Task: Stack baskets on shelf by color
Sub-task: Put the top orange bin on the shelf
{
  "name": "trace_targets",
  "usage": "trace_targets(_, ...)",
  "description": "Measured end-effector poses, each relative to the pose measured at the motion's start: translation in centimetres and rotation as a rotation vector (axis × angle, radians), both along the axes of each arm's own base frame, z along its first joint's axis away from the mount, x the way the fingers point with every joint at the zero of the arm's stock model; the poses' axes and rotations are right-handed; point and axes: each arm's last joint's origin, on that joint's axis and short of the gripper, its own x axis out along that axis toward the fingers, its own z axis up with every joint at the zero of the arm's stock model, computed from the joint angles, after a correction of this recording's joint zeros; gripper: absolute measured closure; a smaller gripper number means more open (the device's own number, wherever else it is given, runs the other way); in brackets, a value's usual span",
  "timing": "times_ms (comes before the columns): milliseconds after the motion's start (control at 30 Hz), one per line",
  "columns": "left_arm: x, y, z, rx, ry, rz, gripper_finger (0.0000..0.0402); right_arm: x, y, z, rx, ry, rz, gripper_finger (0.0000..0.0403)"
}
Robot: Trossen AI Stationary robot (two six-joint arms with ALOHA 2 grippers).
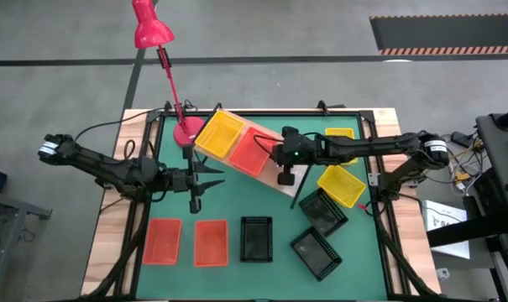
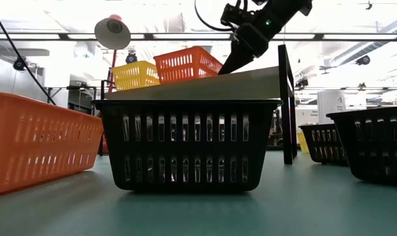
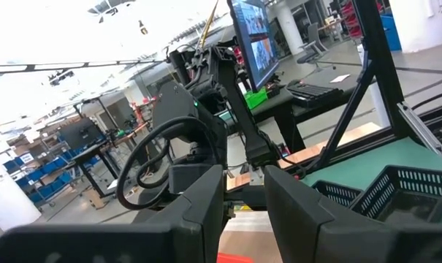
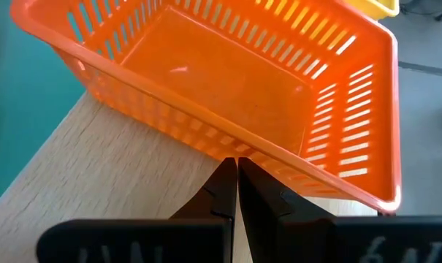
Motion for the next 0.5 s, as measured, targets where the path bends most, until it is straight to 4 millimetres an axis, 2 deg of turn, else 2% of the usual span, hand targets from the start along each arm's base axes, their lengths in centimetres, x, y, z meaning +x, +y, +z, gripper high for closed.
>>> trace_targets(267,0.0,0.0,-0.1,0.001,0.003,0.000,0.0316,-0.7,0.7,1.2,0.002,-0.033,0.016,0.0394)
trace_targets(500,0.0,0.0,-0.1,0.001,0.002,0.000,0.0316,-1.3,3.2,2.4,0.035,-0.082,0.065,0.0394)
